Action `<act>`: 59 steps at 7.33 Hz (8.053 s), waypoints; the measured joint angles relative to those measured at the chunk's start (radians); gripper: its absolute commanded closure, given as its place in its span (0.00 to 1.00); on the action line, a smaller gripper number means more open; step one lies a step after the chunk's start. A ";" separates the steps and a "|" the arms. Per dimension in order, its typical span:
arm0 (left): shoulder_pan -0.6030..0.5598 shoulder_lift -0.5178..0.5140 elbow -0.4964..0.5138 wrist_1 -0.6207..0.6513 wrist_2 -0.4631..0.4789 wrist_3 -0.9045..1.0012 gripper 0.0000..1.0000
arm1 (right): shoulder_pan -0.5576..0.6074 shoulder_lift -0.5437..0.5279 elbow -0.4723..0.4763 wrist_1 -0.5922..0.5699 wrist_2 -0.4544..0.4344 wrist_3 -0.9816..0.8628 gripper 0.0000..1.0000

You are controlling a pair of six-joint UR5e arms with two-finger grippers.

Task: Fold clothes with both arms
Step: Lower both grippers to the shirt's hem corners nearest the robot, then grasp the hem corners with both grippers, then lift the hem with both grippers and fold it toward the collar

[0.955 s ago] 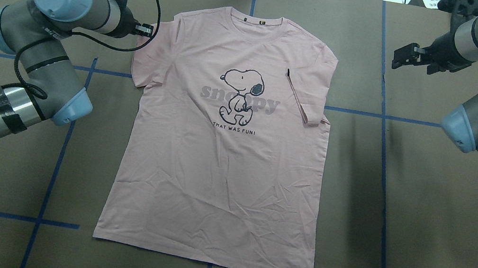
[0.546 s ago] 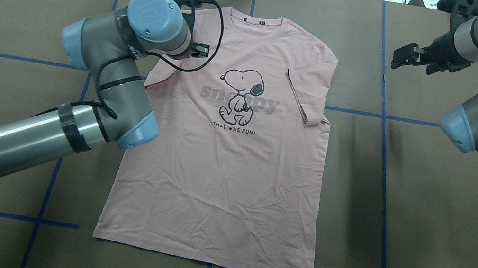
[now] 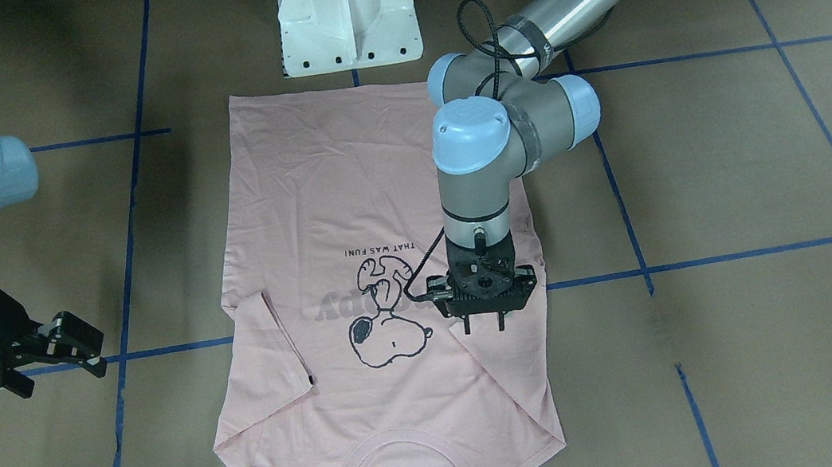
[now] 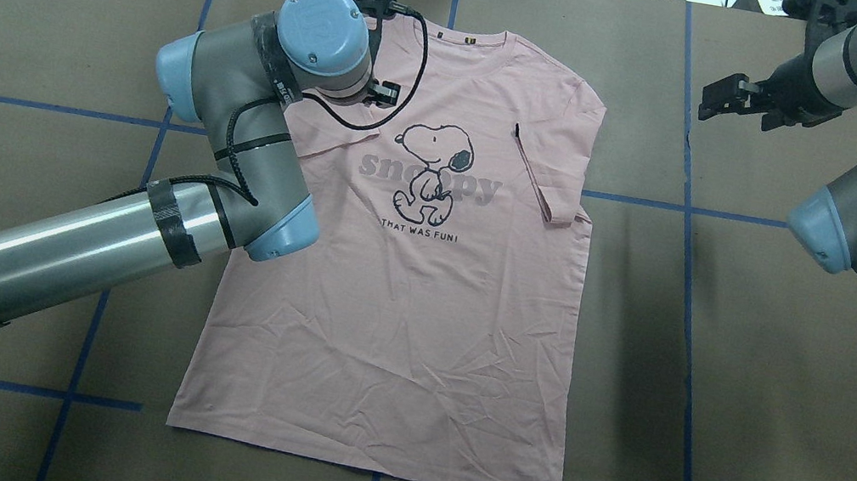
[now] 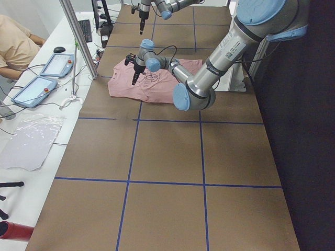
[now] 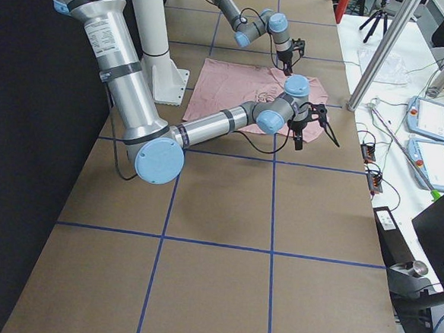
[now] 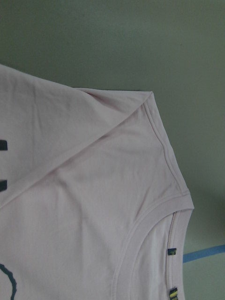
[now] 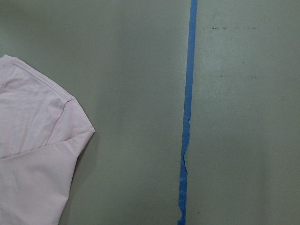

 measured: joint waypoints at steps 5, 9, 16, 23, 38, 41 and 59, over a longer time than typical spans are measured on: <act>0.061 0.358 -0.568 0.000 -0.112 -0.026 0.00 | -0.395 -0.195 0.508 -0.213 -0.281 0.484 0.02; 0.234 0.609 -0.806 -0.005 -0.088 -0.182 0.25 | -0.858 -0.321 0.728 -0.315 -0.654 0.894 0.12; 0.534 0.803 -0.829 -0.011 0.090 -0.467 0.44 | -0.948 -0.348 0.732 -0.321 -0.744 0.963 0.11; 0.547 0.807 -0.808 -0.004 0.091 -0.471 0.54 | -0.950 -0.352 0.732 -0.322 -0.758 0.963 0.11; 0.553 0.802 -0.801 -0.003 0.081 -0.458 1.00 | -1.024 -0.354 0.715 -0.345 -0.813 1.070 0.37; 0.553 0.794 -0.803 -0.003 0.079 -0.458 1.00 | -1.093 -0.343 0.678 -0.435 -0.850 1.246 0.37; 0.539 0.760 -0.904 0.068 0.032 -0.450 1.00 | -1.102 -0.334 0.684 -0.455 -0.920 1.186 1.00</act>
